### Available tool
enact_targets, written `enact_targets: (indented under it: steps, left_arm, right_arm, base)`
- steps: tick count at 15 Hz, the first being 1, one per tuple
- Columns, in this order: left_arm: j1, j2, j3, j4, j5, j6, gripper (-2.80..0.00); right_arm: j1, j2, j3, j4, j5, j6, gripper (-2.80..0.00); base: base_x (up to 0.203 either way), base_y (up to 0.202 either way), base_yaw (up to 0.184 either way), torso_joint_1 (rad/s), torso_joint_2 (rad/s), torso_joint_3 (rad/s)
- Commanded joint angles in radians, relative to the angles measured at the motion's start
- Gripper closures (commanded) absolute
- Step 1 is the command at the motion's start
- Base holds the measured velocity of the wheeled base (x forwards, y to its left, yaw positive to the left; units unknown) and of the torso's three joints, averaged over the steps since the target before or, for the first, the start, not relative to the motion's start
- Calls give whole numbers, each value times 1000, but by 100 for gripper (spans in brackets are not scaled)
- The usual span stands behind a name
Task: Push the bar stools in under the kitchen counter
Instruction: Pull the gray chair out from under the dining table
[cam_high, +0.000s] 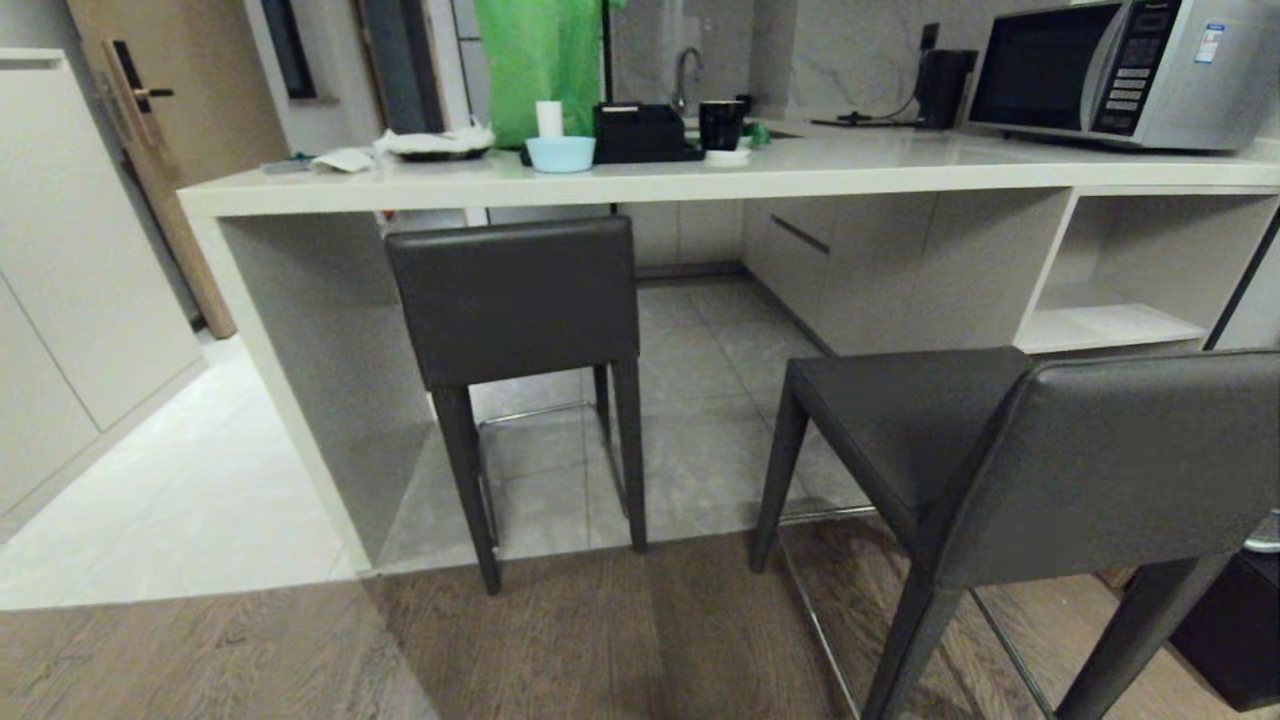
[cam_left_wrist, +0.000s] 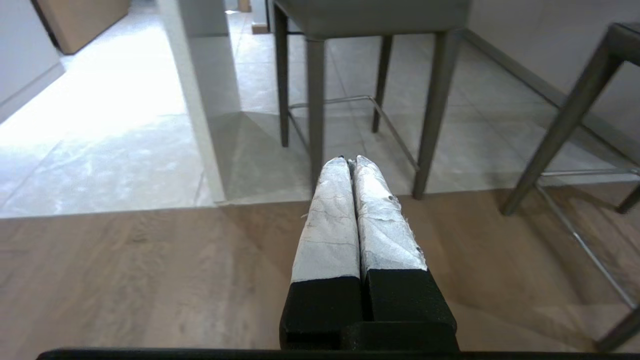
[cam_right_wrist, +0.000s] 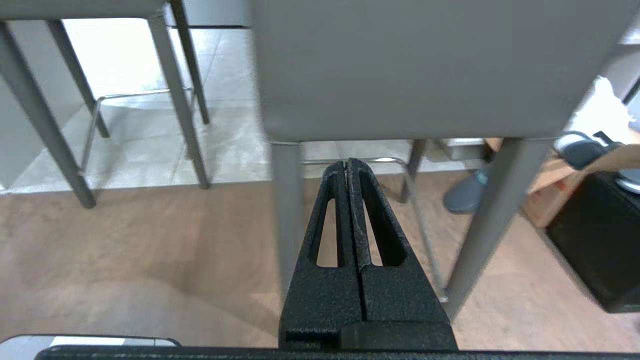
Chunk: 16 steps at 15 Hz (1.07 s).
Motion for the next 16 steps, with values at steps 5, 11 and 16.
enact_targets:
  steps: [5, 11, 16]
  left_arm:
    - [1, 0, 2, 0, 0, -1, 0]
    - [1, 0, 2, 0, 0, -1, 0]
    - [1, 0, 1, 0, 0, -1, 0]
  right_arm:
    - [1, 1, 0, 0, -1, 0, 0]
    - [1, 1, 0, 0, -6, 0, 0]
    - [1, 1, 0, 0, -6, 0, 0]
  base:
    - [0, 192, 0, 1, 3, 1]
    - [0, 39, 0, 0, 1, 1]
    - [159, 0, 4, 1, 3, 3]
